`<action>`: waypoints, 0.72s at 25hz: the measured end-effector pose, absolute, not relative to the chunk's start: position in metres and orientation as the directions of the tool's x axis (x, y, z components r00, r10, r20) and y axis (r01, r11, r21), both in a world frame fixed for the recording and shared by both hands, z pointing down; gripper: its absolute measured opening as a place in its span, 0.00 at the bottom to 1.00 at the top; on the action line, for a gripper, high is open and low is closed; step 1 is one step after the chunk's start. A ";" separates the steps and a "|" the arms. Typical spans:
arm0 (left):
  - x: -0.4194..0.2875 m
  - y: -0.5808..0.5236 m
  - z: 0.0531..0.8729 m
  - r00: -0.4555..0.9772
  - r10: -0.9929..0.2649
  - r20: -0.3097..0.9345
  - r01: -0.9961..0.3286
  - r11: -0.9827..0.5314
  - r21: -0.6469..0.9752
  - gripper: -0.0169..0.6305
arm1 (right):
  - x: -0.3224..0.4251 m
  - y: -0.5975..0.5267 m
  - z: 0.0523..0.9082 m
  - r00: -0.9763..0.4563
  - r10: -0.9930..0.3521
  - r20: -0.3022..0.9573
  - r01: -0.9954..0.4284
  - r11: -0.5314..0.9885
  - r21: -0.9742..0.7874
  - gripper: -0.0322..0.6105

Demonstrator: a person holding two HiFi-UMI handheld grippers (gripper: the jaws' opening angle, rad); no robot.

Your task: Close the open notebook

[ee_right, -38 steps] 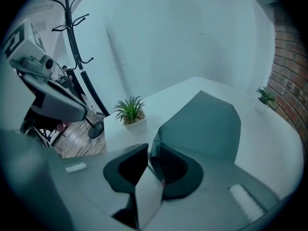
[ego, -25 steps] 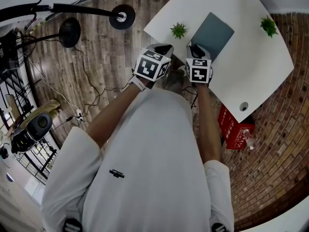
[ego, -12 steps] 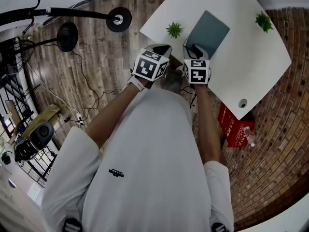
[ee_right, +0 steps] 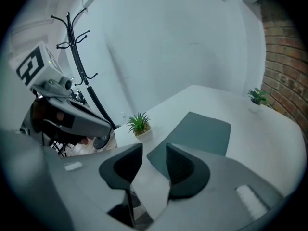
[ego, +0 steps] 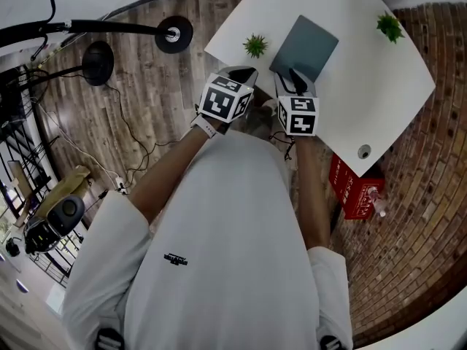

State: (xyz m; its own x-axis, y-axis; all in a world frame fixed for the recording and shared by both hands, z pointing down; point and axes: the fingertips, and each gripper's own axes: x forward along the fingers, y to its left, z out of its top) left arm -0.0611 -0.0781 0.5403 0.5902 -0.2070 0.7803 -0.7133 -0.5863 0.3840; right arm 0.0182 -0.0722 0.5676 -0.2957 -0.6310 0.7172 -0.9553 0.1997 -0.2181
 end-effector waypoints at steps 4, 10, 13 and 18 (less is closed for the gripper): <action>-0.055 -0.079 0.530 0.605 -0.207 0.769 -0.699 -0.600 0.389 0.03 | 0.032 -0.075 0.545 -0.276 -0.670 0.689 -0.960 0.151 -0.237 0.30; -0.048 -0.085 0.501 0.638 -0.238 0.732 -0.674 -0.633 0.381 0.03 | 0.054 -0.081 0.497 -0.223 -0.746 0.628 -0.973 0.134 -0.186 0.30; -0.044 -0.088 0.486 0.655 -0.252 0.712 -0.658 -0.654 0.373 0.03 | 0.067 -0.082 0.473 -0.188 -0.775 0.603 -0.981 0.119 -0.154 0.30; -0.034 -0.097 0.459 0.685 -0.280 0.672 -0.632 -0.687 0.359 0.03 | 0.091 -0.081 0.431 -0.135 -0.832 0.539 -0.989 0.076 -0.130 0.30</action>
State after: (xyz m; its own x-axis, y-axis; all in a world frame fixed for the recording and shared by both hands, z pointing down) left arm -0.0343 -0.0967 0.4593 0.6853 -0.2796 0.6725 -0.6322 -0.6868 0.3587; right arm 0.0907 -0.0813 0.4313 -0.1351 -0.8315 0.5388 -0.9886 0.0763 -0.1301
